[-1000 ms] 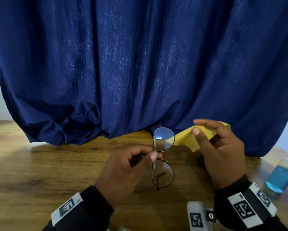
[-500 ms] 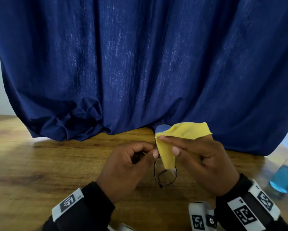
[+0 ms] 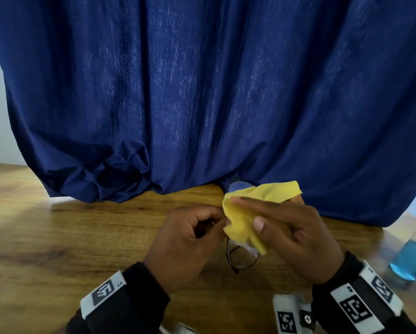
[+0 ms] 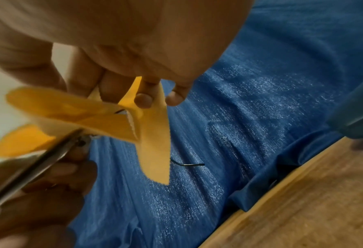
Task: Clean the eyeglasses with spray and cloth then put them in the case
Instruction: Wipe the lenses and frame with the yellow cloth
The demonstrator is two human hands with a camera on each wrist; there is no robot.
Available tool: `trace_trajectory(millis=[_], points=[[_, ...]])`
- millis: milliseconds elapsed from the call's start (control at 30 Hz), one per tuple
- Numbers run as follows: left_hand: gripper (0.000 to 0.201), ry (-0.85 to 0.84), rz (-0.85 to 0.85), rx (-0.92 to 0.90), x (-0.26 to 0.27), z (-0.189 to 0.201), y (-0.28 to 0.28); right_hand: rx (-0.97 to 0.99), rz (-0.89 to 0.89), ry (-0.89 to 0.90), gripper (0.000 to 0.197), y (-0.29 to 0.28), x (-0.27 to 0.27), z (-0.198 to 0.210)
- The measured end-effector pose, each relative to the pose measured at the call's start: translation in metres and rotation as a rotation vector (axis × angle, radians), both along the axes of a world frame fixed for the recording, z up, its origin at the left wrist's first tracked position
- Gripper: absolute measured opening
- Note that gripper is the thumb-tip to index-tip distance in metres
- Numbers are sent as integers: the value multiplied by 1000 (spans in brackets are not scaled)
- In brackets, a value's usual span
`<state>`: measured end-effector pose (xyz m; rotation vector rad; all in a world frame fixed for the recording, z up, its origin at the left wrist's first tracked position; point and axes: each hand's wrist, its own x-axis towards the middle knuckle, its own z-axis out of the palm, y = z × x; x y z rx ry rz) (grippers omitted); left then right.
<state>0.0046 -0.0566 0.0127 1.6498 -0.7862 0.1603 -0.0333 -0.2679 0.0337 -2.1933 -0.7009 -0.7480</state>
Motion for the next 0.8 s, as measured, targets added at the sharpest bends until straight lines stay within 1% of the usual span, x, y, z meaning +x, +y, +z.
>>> trace_trajectory(millis=[67,167,233,333,433,533,600,633,700,733,800], points=[[16,13,-6,-19,1,-1,0,23,-4,-15,28,-1,0,0],[14,20,1,-44,1,0,0,66,-68,-65,25,-5,1,-1],[15,11,4,-44,1,1,0,57,-125,-102,28,-5,1,-1],[15,6,-12,-25,0,2,0,41,-155,-64,38,-2,0,-3],[17,-9,-25,17,-1,1,0,30,-131,-23,42,1,0,-5],[20,-14,-40,9,-3,2,-1,38,-91,4,35,2,-1,-3],[18,-1,-43,-22,-4,3,-1,66,-46,13,29,3,-1,-2],[20,2,-45,-37,-4,4,-2,83,-17,18,27,3,-1,-2],[24,-1,-44,-58,-3,5,-1,100,41,26,28,3,1,-2],[24,-1,-47,-64,-3,6,-1,102,47,22,30,2,1,-3],[23,-5,-49,-64,-1,4,-1,114,2,13,29,0,1,-3]])
